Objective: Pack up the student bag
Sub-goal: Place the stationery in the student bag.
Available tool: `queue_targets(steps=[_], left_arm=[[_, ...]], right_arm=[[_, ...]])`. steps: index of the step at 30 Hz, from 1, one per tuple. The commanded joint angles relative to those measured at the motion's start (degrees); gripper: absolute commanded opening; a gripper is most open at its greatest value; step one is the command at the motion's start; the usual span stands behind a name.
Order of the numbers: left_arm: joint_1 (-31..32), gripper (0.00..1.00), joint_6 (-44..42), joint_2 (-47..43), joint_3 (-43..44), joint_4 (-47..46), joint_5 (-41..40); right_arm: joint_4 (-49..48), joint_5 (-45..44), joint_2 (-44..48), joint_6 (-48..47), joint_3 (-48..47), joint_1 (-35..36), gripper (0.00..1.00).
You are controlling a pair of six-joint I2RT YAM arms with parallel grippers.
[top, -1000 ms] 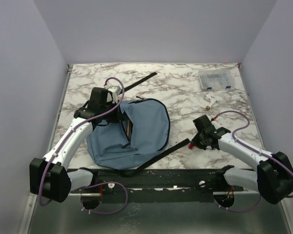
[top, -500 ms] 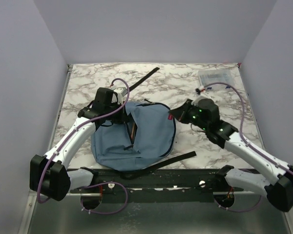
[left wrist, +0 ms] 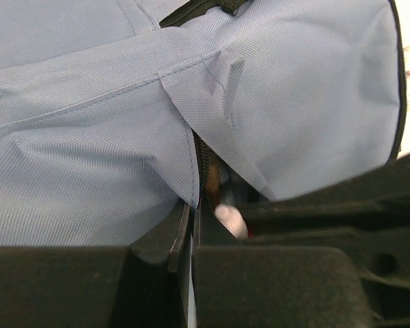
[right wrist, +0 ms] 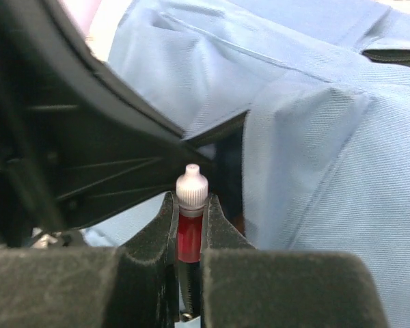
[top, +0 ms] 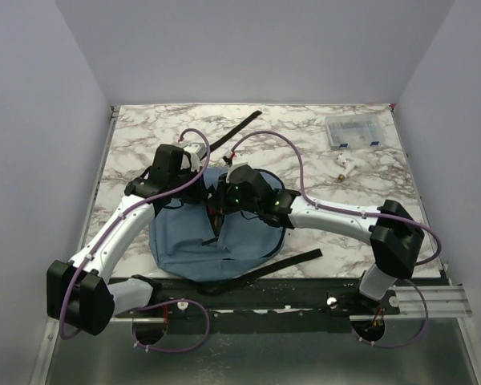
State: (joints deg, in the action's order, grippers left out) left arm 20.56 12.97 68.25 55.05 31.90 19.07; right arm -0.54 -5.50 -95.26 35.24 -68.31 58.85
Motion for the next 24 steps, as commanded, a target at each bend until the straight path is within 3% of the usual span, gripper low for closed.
queue_targets(steps=[1,3,5,13,24], left_arm=[[0.1,0.0,-0.4,-2.2,0.8,-0.4,0.7],[0.1,0.0,-0.5,-2.2,0.8,-0.4,0.9],[0.1,0.0,-0.5,-2.2,0.9,-0.4,1.2],[0.0,0.0,-0.5,-1.8,0.8,-0.3,1.3],[0.0,0.0,-0.6,-1.1,0.8,-0.3,1.8]], right_arm=[[4.7,-8.3,-2.9,-2.5,-2.4,1.1,0.06],[5.3,-9.8,-2.9,-2.2,-1.8,1.1,0.06],[5.8,-10.2,-2.8,-1.7,-1.4,1.1,0.13],[4.2,-3.5,-0.4,1.5,-0.4,1.1,0.55],[9.1,-0.1,10.2,-0.5,6.9,1.2,0.77]])
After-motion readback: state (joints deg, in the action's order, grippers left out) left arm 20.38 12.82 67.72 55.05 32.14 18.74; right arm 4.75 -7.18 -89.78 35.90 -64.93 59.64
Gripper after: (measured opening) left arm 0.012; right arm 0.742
